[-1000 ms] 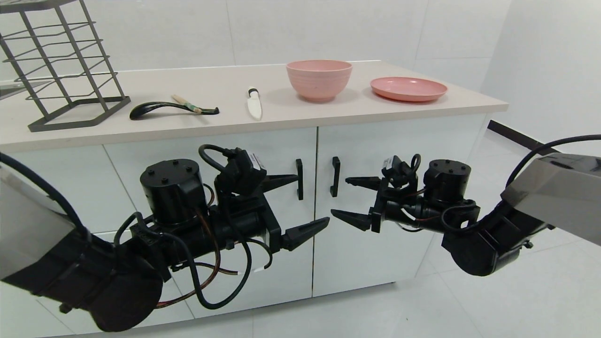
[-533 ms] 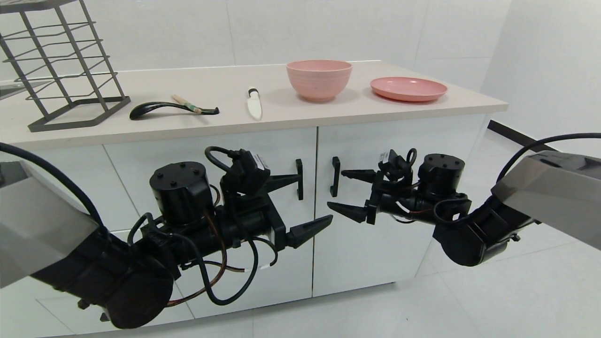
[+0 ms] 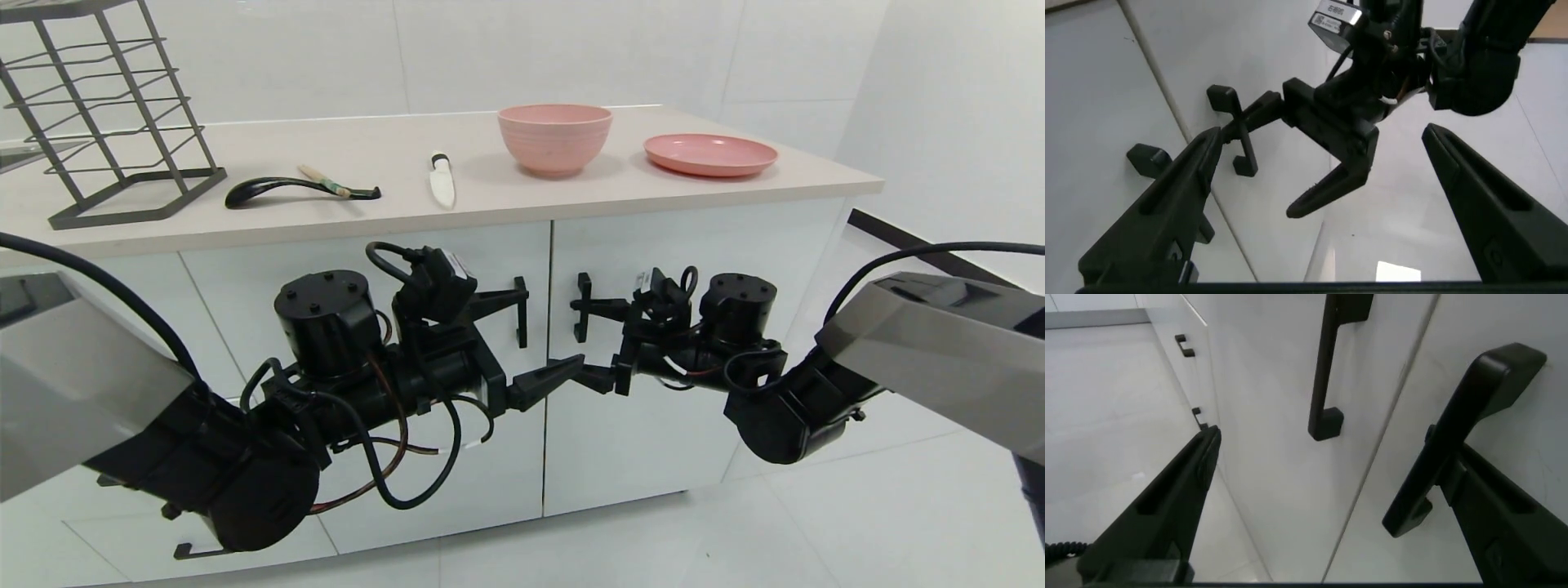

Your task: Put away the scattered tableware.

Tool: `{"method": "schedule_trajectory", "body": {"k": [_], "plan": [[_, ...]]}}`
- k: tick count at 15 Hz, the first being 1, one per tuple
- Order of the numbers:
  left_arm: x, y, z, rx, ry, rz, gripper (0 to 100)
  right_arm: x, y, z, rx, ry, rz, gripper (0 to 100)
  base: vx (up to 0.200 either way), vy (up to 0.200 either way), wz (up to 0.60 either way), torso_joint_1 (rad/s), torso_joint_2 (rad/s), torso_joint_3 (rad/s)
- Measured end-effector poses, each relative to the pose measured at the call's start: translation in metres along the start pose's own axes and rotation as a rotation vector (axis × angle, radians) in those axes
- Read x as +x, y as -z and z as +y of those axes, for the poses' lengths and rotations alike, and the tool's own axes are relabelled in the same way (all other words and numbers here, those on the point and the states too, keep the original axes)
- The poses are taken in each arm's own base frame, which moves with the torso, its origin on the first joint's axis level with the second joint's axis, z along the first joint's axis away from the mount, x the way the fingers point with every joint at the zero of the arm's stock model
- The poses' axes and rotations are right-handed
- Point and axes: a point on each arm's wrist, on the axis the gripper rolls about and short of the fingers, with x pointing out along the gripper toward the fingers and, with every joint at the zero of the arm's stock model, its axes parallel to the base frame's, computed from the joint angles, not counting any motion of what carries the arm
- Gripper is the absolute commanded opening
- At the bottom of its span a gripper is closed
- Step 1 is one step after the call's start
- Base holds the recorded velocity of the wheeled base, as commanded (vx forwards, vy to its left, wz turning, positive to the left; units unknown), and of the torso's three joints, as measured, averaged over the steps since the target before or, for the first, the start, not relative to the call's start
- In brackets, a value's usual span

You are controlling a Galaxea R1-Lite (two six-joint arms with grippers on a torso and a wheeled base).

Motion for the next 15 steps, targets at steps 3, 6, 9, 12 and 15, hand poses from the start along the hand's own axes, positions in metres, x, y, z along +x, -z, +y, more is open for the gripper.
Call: {"method": "schedule_trajectory", "body": {"k": [3,6,9,12,15], "plan": [[0.001,0.000,0.002,-0.019,-0.008,-0.003,100,0.001,0.005,0.005,0.003,-0.035,-0.002,100,0.000,0.000,0.00,0.000,0.00,0.000],[0.007,-0.002,0.005,-0.012,-0.009,-0.018,100,-0.005,0.003,0.014,0.013,-0.069,0.002,100,0.000,0.000,0.00,0.000,0.00,0.000],[0.015,-0.001,0.009,-0.006,-0.005,-0.029,100,-0.021,-0.002,0.030,0.024,-0.084,0.008,100,0.000,0.000,0.00,0.000,0.00,0.000],[0.031,-0.003,0.015,0.012,0.001,-0.064,100,-0.039,-0.009,0.047,0.038,-0.098,0.018,100,0.000,0.000,0.00,0.000,0.00,0.000],[0.048,-0.003,0.013,0.023,0.031,-0.090,100,-0.053,-0.014,0.059,0.050,-0.111,0.026,100,0.000,0.000,0.00,0.000,0.00,0.000]]}}
